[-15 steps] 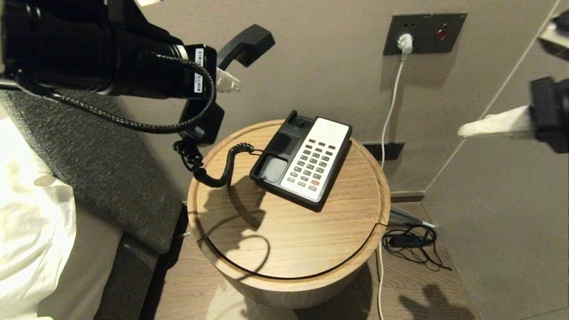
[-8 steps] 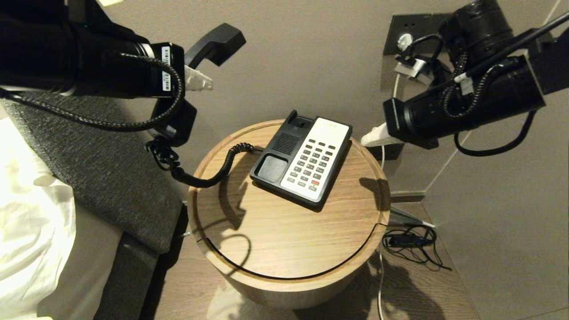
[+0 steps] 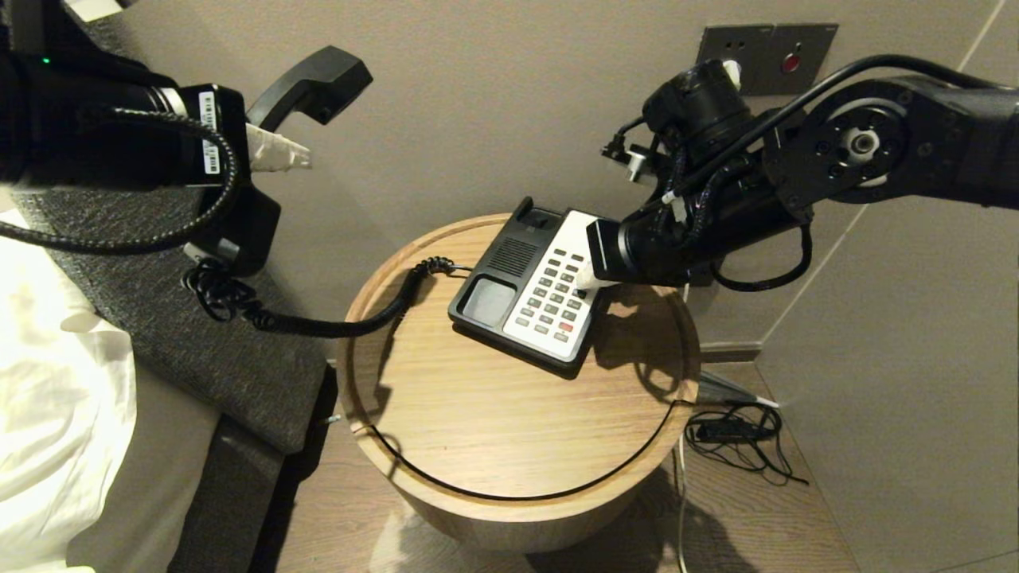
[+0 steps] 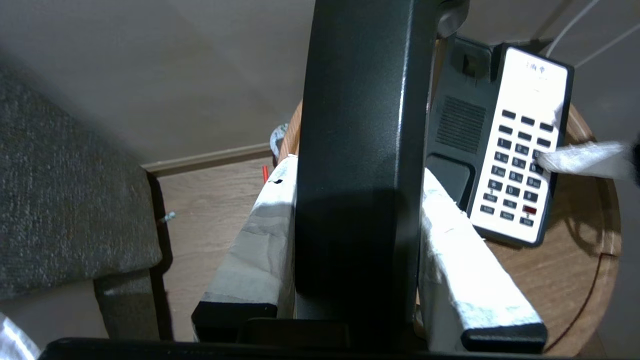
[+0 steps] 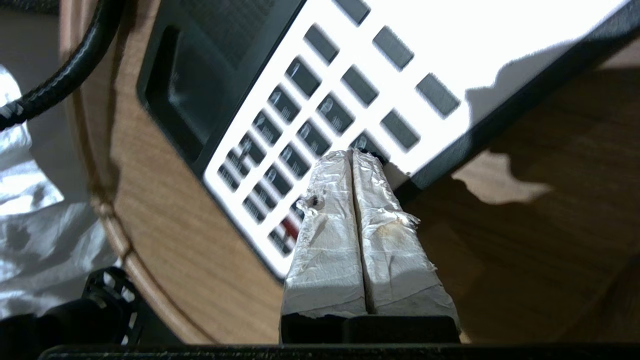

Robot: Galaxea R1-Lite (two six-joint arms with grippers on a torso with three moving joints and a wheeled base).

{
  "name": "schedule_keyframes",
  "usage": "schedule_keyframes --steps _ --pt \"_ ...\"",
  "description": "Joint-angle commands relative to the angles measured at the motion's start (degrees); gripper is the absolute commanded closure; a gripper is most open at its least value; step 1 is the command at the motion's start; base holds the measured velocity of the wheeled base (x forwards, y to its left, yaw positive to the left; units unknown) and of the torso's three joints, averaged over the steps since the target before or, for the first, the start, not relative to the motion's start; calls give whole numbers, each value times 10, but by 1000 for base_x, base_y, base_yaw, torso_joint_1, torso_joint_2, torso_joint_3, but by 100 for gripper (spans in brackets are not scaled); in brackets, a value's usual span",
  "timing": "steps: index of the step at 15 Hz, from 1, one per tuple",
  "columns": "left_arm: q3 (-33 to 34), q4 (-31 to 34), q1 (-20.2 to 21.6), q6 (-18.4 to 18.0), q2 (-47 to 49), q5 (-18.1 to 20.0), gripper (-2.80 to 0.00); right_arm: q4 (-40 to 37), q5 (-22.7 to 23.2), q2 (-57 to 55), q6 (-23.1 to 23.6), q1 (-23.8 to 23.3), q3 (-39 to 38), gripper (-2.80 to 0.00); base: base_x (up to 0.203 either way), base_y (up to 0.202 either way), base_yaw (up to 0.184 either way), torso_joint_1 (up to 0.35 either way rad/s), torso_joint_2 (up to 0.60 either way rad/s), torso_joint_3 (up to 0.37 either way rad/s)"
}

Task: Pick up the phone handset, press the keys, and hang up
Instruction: Dial the number

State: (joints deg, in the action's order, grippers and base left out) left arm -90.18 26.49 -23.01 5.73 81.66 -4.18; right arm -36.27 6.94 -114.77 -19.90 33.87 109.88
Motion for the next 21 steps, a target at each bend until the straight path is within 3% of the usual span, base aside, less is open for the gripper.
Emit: schedule_keyframes --steps 1,12,21 --pt "13 1 4 2 -16 0 0 -2 -1 -13 0 4 9 0 0 0 0 0 0 0" --pt "35 -3 4 13 -24 3 0 1 -46 -13 6 1 -35 0 0 0 0 0 0 0" --pt "45 -4 4 25 -29 4 0 -14 -42 2 1 13 7 0 0 0 0 0 0 0"
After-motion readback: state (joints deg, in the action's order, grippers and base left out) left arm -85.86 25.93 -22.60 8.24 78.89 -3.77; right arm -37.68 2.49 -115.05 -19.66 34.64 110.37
